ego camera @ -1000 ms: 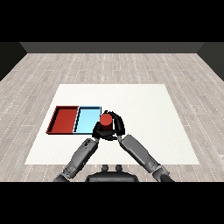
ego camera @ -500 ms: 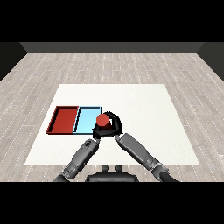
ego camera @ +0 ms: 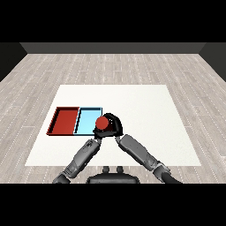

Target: Pick the red can and put it in the red box

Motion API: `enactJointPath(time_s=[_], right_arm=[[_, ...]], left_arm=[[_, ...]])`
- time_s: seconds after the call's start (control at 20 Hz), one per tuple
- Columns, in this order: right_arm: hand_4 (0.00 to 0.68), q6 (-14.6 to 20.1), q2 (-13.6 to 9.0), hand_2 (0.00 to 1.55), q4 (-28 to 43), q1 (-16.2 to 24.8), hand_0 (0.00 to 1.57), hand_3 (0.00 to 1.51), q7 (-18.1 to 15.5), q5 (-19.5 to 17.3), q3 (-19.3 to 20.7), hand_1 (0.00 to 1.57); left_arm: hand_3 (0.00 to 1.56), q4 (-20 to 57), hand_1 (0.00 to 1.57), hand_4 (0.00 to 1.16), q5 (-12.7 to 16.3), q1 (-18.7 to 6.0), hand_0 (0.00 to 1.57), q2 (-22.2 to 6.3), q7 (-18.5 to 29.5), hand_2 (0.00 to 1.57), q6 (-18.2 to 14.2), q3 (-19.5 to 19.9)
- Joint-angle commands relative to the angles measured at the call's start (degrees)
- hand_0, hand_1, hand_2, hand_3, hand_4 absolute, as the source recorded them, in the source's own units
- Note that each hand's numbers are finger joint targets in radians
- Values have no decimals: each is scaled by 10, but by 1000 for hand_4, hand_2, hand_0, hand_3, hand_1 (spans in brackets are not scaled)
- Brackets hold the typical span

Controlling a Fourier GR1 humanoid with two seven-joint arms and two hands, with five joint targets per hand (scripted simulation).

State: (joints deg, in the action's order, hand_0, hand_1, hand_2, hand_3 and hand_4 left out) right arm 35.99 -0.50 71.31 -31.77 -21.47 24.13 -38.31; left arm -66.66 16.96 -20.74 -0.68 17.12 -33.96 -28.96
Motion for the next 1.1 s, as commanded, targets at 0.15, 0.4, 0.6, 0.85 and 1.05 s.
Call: enactJointPath(time_s=[0.15, 0.4, 0.6, 0.85, 1.05], right_arm=[[597, -27, 5, 1440, -12, 16, 1453, 1379, -35, 40, 4, 1453], [0, -7, -4, 0, 20, 11, 0, 0, 39, -37, 1, 0], [0, -25, 5, 0, 32, 25, 0, 0, 55, -69, 20, 0], [0, -66, 5, 0, -30, 3, 0, 0, 15, -47, 65, 0], [0, -41, 3, 0, 61, 54, 0, 0, 38, -86, 60, 0]], left_arm=[[1427, -16, 1571, 966, -22, 1, 1571, -5, 2, 1529, 1, 36], [1455, -18, 1571, 1118, -23, -13, 1571, 6, 6, 1529, -37, 16], [1455, 8, 1571, 1118, -6, -24, 1571, 7, 27, 1529, -33, 7], [1497, -33, 1571, 1135, -59, 6, 1571, 7, -5, 1567, -29, 18], [1509, -21, 1571, 1145, -22, 26, 1571, 7, 17, 1571, -44, 4]])
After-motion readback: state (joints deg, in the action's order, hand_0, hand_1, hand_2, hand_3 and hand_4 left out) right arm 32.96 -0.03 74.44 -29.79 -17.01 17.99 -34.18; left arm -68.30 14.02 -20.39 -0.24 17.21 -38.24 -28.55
